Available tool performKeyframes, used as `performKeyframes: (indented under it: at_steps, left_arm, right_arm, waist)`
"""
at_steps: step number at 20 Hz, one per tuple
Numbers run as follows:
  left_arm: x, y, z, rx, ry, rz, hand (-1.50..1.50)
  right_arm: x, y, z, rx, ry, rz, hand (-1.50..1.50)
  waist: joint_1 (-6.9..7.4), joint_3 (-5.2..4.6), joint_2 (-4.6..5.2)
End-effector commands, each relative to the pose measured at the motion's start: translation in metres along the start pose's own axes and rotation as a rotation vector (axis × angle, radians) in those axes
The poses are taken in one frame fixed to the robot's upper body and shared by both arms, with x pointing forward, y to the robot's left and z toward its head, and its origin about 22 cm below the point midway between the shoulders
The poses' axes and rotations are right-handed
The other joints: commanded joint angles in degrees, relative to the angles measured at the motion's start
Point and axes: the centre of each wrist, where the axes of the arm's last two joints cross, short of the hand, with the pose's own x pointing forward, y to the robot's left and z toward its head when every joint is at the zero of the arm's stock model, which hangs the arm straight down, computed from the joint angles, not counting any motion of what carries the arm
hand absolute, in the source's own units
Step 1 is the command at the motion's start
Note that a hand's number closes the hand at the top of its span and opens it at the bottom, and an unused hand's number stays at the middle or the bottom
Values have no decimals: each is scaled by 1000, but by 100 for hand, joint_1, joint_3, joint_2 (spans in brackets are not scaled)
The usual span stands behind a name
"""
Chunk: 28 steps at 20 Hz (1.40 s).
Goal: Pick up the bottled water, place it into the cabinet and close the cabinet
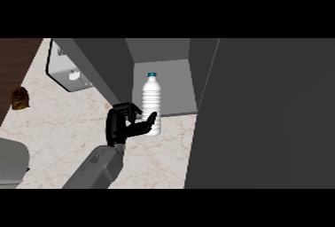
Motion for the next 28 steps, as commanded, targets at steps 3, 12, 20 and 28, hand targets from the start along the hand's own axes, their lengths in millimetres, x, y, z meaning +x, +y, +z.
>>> performKeyframes:
  at_steps: [3,12,20,28]
  left_arm:
    - [62,-83,-40,-105,-68,18,150]
    - [61,-72,-45,-9,-88,-43,150]
    - [59,-53,-45,40,-68,75,150]
    - [60,-55,-44,74,-71,52,150]
  right_arm:
    - [3,-8,-2,33,-20,-22,-150]
    - [6,-16,-3,51,-15,-42,-150]
    - [0,-28,-2,33,-6,-60,-150]
    - [5,-29,-8,67,-35,-53,-150]
  waist:
    - [-319,-94,153]
    - [-412,-107,191]
    - [-429,-120,236]
    - [-545,-120,261]
